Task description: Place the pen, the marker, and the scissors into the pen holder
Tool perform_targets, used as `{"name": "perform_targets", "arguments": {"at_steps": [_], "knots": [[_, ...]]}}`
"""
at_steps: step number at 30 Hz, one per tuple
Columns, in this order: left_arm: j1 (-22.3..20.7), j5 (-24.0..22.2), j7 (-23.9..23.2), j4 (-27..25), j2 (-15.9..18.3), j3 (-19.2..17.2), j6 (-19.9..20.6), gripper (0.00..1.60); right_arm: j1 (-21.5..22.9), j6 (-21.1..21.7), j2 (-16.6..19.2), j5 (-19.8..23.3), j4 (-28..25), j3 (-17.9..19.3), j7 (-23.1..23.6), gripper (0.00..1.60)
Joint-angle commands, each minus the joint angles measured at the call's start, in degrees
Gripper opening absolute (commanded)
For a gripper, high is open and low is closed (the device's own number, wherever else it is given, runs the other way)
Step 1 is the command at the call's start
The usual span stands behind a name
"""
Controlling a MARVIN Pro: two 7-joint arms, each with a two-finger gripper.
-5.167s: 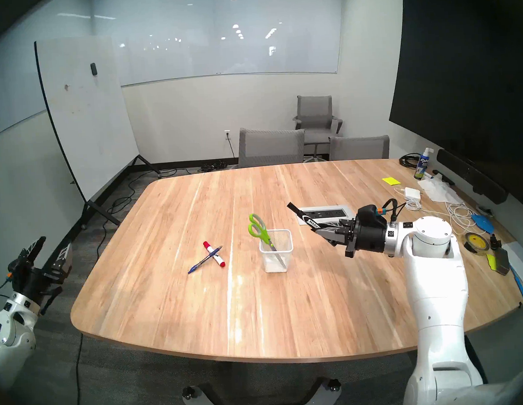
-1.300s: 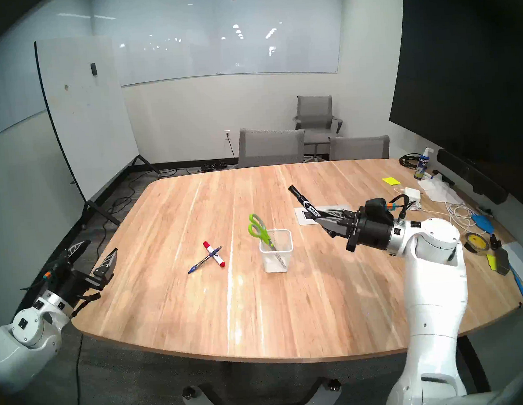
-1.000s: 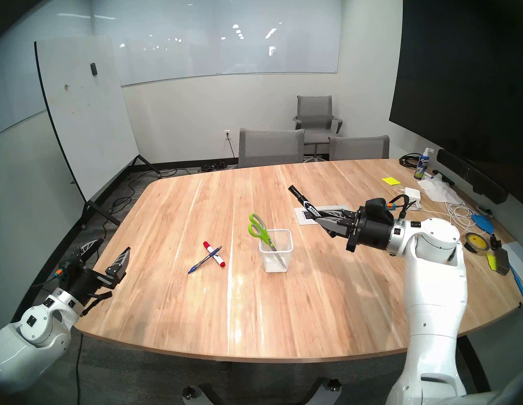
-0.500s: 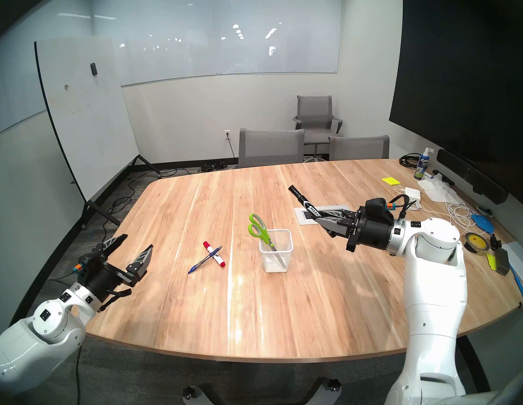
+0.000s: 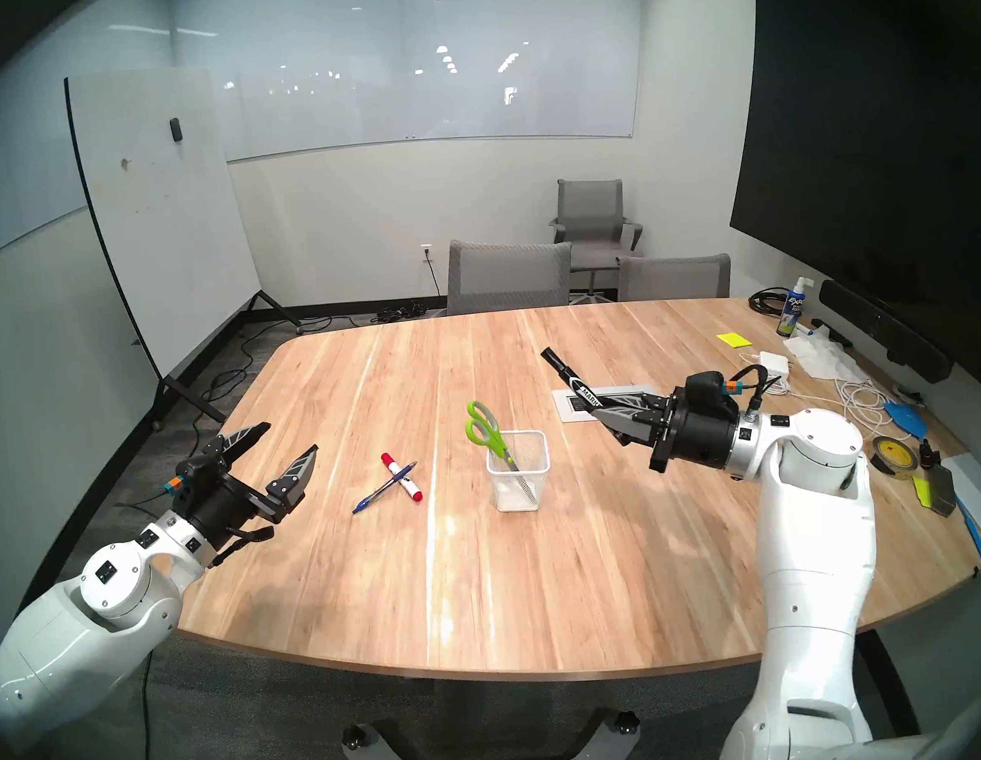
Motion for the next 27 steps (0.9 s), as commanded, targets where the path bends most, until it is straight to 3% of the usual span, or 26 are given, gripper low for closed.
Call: {"name": "perform_targets", "arguments": {"at_steps": [1, 13, 27], "knots": [[-4.5, 0.3, -0.1, 0.0, -2.0, 0.7, 0.4, 1.6, 1.0, 0.1, -0.1, 0.3, -1.0, -0.1, -0.1, 0.0], [-11.5, 2.6, -1.5, -0.2, -4.9, 4.7, 4.9, 1.6, 1.1, 0.1, -0.3, 0.0, -1.0, 0.1, 0.2, 0.0], [-19.2, 6.3, -2.6, 1.6, -11.6, 10.1, 10.0, 1.6, 1.2, 0.1, -0.5, -0.3, -1.0, 0.3, 0.3, 0.0]]}}
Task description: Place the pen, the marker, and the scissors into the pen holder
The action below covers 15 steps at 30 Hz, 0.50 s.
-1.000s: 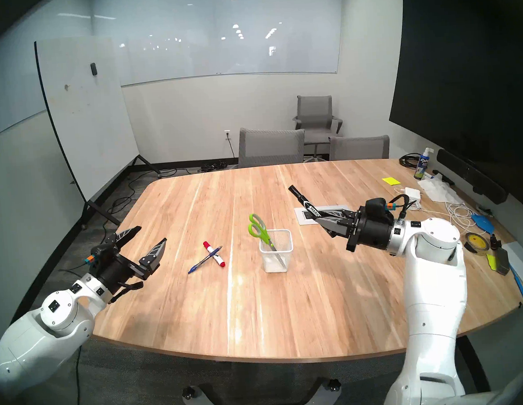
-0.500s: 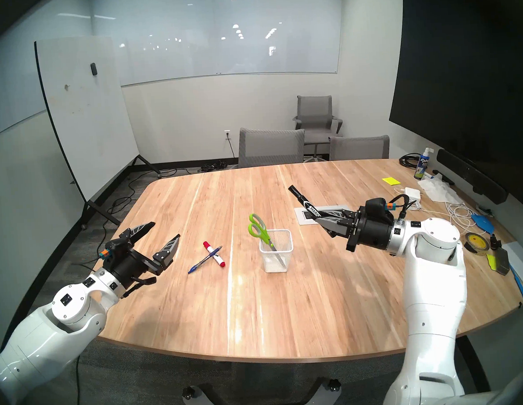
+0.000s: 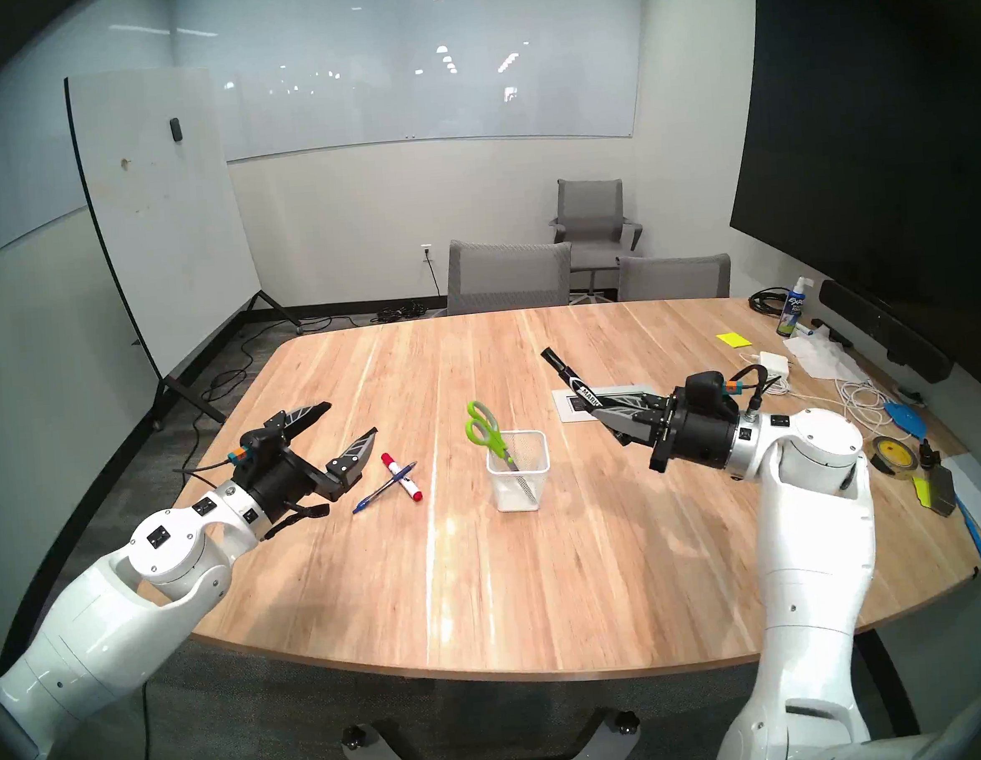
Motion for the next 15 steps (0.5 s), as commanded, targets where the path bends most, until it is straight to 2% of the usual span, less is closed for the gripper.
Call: {"name": "perform_targets", "arguments": {"at_steps": [1, 15], "knots": [[-5.6, 1.0, 0.2, 0.6, -3.8, 1.2, 1.1, 1.6, 1.0, 0.1, -0.1, 0.3, -1.0, -0.1, 0.0, 0.0], [-9.3, 2.4, -0.6, 3.0, -7.4, 4.1, 2.8, 1.6, 1.0, 0.1, -0.2, 0.2, -1.0, 0.0, 0.0, 0.0]]}}
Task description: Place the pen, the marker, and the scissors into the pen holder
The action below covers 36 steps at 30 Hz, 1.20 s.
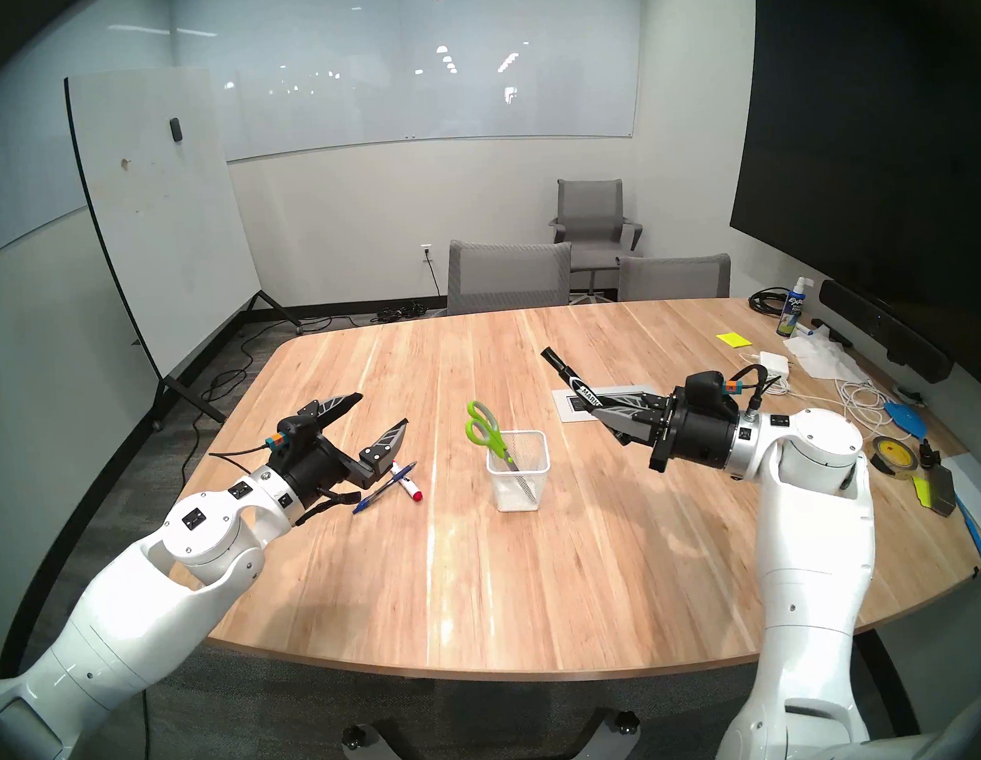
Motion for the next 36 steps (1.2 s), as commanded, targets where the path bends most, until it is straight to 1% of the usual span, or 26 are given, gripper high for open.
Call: {"name": "perform_targets", "arguments": {"at_steps": [1, 10, 20, 36], "knots": [[-3.8, 0.3, 0.0, 0.2, -2.8, 0.3, 0.1, 1.6, 0.9, 0.1, -0.1, 0.4, -1.0, -0.1, 0.0, 0.0], [-6.7, 1.3, -0.2, 0.2, -5.1, 2.1, 2.0, 1.6, 1.0, 0.1, -0.1, 0.3, -1.0, -0.1, 0.0, 0.0], [-10.2, 3.2, -0.4, 1.8, -8.5, 4.9, 4.3, 1.6, 1.0, 0.1, -0.2, 0.2, -1.0, 0.0, 0.0, 0.0], [-12.5, 4.6, -0.3, 4.0, -11.4, 7.1, 5.6, 1.6, 1.0, 0.1, -0.3, 0.2, -1.1, 0.0, 0.0, 0.0]]}}
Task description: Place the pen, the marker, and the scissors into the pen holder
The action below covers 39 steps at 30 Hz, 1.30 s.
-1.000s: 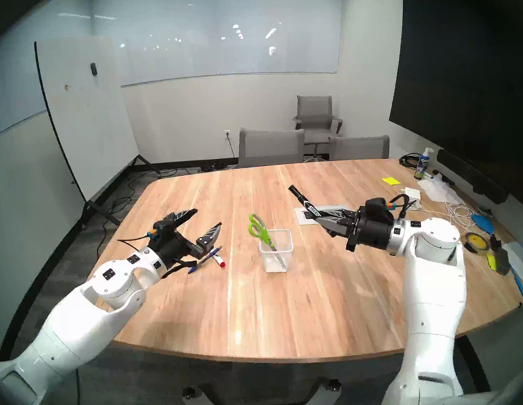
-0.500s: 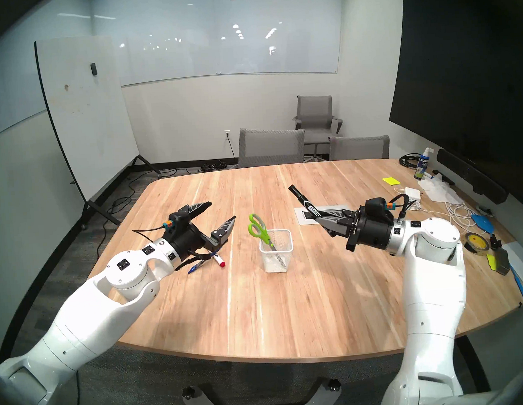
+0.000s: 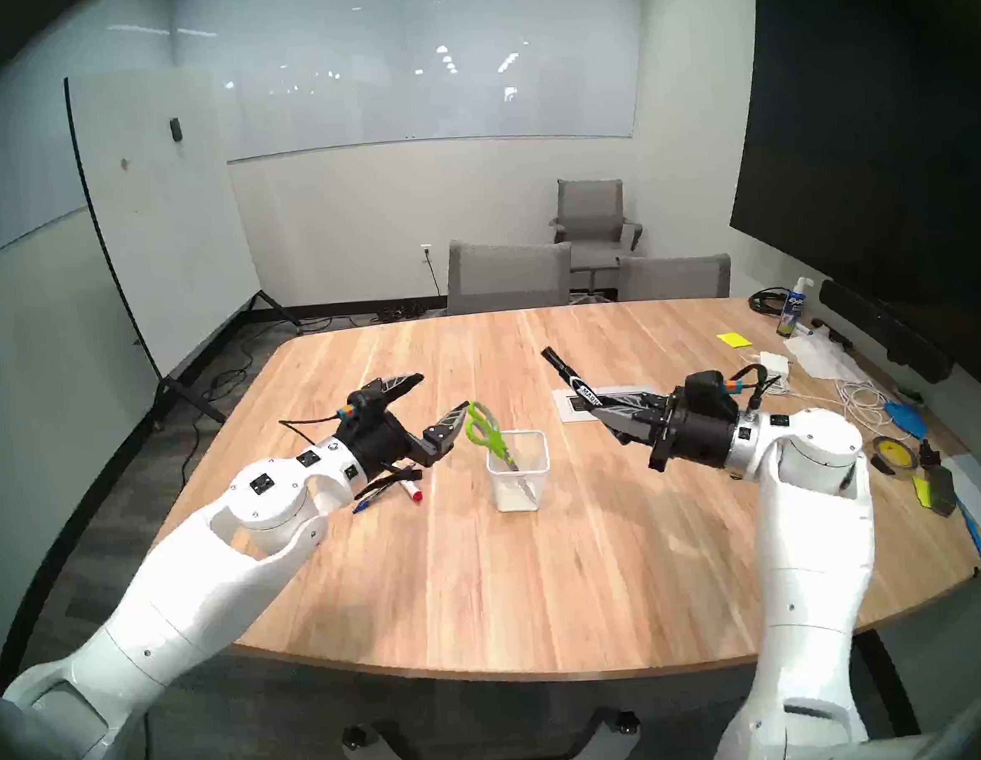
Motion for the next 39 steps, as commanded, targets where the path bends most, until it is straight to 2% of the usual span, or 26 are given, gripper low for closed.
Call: {"name": "perform_targets", "arguments": {"at_steps": [1, 15, 39], "knots": [[-2.5, 0.2, 0.3, 0.2, -2.4, 0.2, 0.1, 1.6, 0.9, 0.1, -0.1, 0.5, -1.1, -0.1, 0.0, 0.0], [-6.6, 1.9, 0.5, 2.6, -7.1, 3.4, 2.4, 1.6, 0.9, 0.1, -0.1, 0.4, -1.0, -0.1, 0.0, 0.0], [-9.5, 2.3, 0.8, 5.2, -10.3, 4.9, 3.4, 1.6, 0.9, 0.1, -0.2, 0.3, -1.1, -0.1, 0.0, 0.0]]}}
